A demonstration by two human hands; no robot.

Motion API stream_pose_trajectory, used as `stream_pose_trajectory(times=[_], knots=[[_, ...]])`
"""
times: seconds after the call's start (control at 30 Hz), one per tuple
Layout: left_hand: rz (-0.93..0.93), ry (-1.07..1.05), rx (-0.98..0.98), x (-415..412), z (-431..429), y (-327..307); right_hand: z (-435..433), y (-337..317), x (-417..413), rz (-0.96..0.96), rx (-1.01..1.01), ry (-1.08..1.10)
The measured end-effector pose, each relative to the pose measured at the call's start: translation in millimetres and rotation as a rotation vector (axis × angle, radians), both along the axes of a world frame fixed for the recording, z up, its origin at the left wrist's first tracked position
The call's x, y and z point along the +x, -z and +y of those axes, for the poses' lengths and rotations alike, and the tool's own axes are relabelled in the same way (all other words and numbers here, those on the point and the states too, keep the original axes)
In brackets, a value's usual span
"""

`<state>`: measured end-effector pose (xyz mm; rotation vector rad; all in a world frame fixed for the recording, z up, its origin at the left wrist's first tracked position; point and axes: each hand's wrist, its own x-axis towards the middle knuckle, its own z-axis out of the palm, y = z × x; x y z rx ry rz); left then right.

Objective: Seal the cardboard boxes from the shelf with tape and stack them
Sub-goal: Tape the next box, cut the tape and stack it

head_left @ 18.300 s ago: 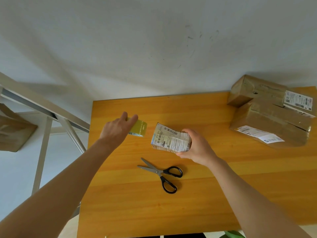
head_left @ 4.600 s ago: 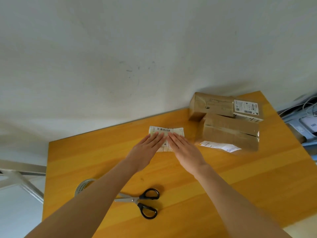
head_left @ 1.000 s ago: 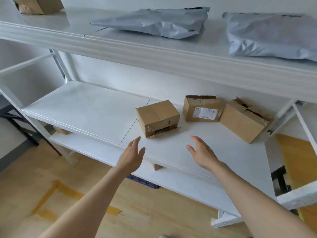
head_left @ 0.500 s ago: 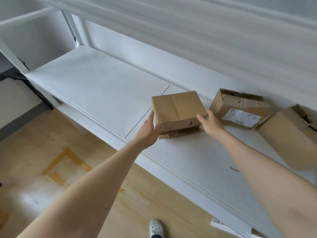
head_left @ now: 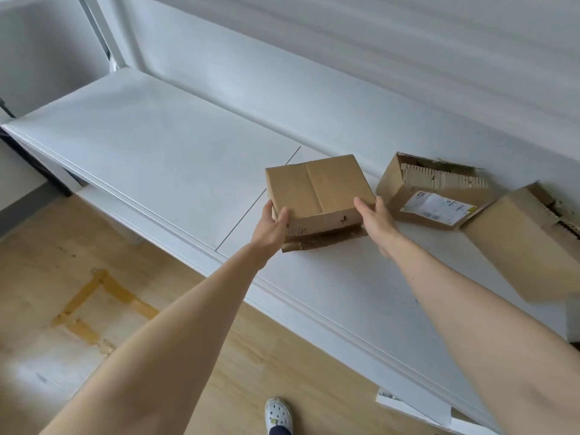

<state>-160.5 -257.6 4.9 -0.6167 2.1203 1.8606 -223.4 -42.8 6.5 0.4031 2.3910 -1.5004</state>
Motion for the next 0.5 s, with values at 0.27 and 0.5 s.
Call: stream_pose_trajectory(times=[0.27, 0.5], knots=[[0.046, 0.092, -0.027, 47, -8, -36, 5, -29, 55, 0.1, -0.067, 0.052], [0.119, 0.204, -0.105, 115, -22, -76, 0, -55, 154, 0.143, -0.082, 0.113]])
